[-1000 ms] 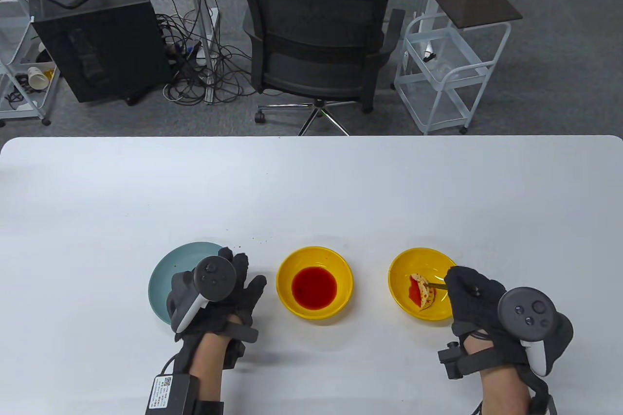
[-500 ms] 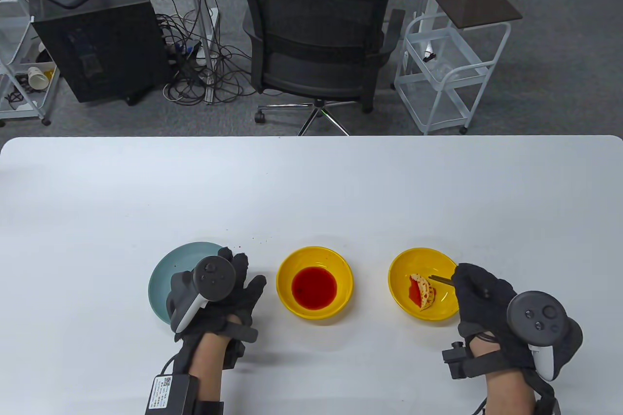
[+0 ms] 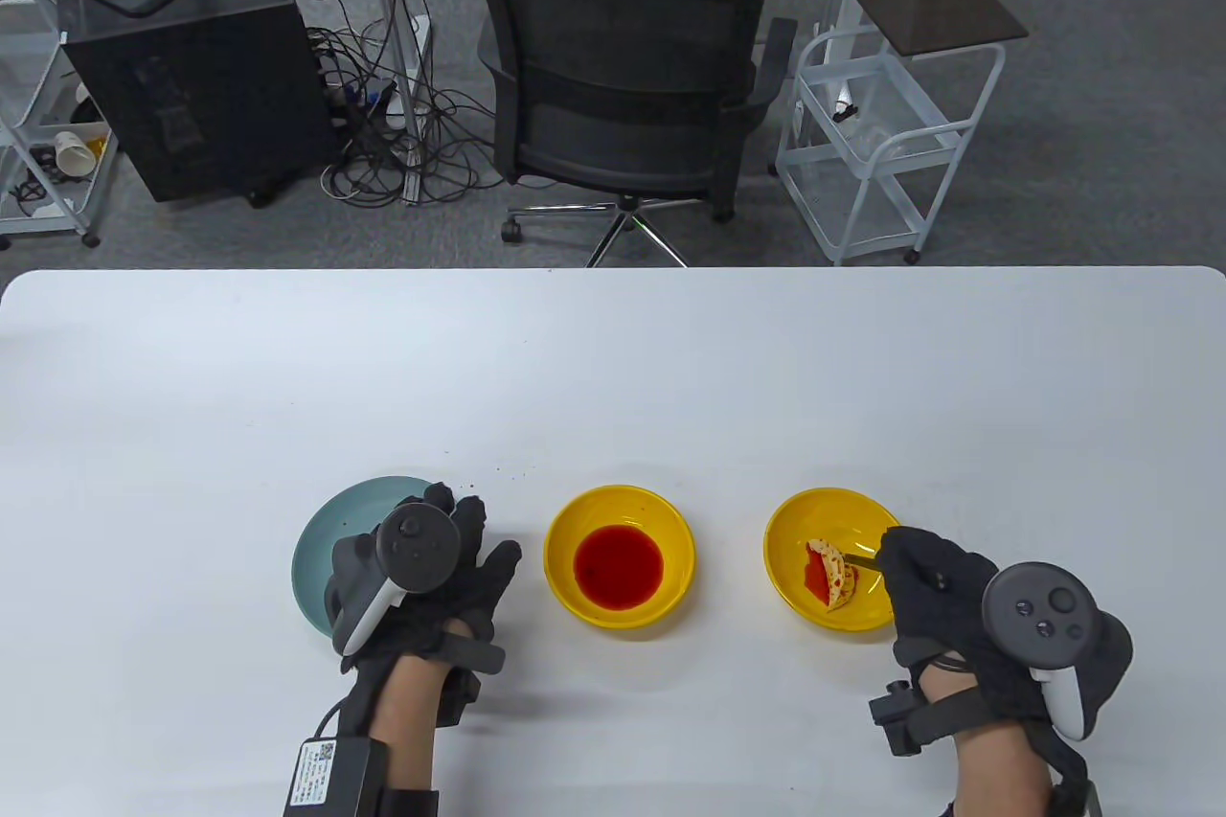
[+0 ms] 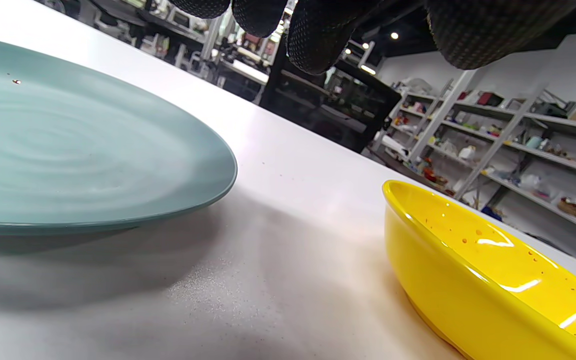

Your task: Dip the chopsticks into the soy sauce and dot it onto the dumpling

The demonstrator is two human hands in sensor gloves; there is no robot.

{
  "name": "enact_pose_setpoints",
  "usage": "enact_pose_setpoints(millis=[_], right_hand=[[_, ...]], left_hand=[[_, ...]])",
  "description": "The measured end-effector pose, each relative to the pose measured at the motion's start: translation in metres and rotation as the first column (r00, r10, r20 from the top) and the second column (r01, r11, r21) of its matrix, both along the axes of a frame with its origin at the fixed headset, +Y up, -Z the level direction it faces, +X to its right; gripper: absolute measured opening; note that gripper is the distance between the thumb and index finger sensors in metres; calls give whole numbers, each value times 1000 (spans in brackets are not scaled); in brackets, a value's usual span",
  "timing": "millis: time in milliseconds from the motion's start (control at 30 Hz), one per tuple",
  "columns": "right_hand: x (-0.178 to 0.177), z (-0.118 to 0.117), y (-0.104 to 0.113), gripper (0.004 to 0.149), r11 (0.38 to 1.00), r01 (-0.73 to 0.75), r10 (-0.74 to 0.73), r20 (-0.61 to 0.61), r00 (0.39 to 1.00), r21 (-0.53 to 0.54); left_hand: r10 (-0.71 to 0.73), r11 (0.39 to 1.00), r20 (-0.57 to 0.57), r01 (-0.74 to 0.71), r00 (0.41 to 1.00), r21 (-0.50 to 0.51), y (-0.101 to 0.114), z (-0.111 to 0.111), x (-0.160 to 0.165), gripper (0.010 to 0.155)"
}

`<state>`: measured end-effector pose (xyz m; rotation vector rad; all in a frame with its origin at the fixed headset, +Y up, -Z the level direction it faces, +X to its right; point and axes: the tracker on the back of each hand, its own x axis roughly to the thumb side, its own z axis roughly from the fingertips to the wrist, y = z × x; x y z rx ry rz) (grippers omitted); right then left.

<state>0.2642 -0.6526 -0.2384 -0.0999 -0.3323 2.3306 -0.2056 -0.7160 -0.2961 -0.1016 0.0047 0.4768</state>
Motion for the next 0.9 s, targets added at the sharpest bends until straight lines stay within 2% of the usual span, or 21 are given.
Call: enact_pose_setpoints(millis=[167, 267, 367, 500, 700, 900], right_hand=[[-2, 7, 7, 52, 990, 60, -60, -7, 998, 129], [-17, 8, 8, 50, 971, 90, -71, -94, 993, 220], [-42, 10, 6, 49, 953, 59, -1, -192, 981, 299], [-84, 15, -2, 49, 925, -24, 155, -320, 935, 378], [-134, 17, -26, 49, 930, -125, 284, -457, 843, 347], [-146, 11, -44, 48, 932, -202, 331, -478, 813, 302]], left_hand=[[1, 1000, -1, -1, 1000, -1, 0, 0, 0, 78], [-4, 1000, -1, 4, 1000, 0, 0, 0, 0, 78], [-6, 1000, 4, 6, 1000, -2, 0, 0, 0, 78], [-18, 1000, 11, 18, 1000, 3, 2, 1, 2, 78], [-23, 1000, 13, 23, 1000, -8, 1, 2, 3, 78], [-16, 1000, 14, 16, 1000, -9, 1, 2, 4, 78]])
